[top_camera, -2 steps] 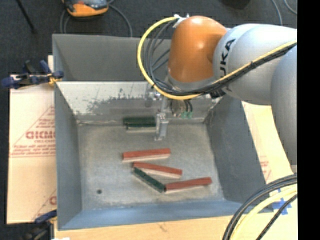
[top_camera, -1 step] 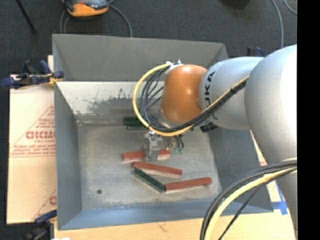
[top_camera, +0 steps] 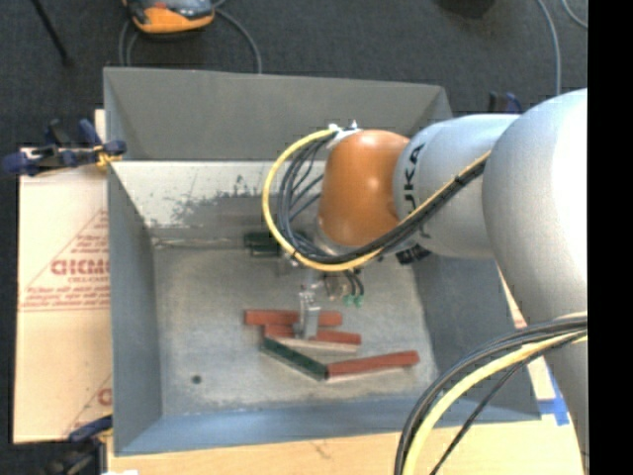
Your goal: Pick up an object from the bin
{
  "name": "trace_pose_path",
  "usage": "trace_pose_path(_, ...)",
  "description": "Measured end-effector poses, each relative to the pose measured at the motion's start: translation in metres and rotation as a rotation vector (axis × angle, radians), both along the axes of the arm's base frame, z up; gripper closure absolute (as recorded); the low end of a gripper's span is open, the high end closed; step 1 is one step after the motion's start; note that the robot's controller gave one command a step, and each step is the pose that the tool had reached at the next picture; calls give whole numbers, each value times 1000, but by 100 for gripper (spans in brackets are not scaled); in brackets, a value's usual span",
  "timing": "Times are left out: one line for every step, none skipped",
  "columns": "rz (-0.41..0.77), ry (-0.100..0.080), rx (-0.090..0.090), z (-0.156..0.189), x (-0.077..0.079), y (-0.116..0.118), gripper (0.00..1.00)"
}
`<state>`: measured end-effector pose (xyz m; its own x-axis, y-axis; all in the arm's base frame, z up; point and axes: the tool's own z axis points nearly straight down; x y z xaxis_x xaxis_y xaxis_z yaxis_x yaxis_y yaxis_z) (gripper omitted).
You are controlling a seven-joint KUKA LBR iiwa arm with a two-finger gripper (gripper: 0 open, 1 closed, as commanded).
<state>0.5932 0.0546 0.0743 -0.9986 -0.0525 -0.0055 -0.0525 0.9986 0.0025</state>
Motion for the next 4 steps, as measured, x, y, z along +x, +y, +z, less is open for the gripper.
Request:
trace_pose_path(-1,0,0,2,1,0,100)
trace_pose_path(-2,0,0,2,1,0,100)
trace_pose_path(5,10,-2,38,1,-4,100)
trace_pose_path(-52,3,0,40,-17,55,0)
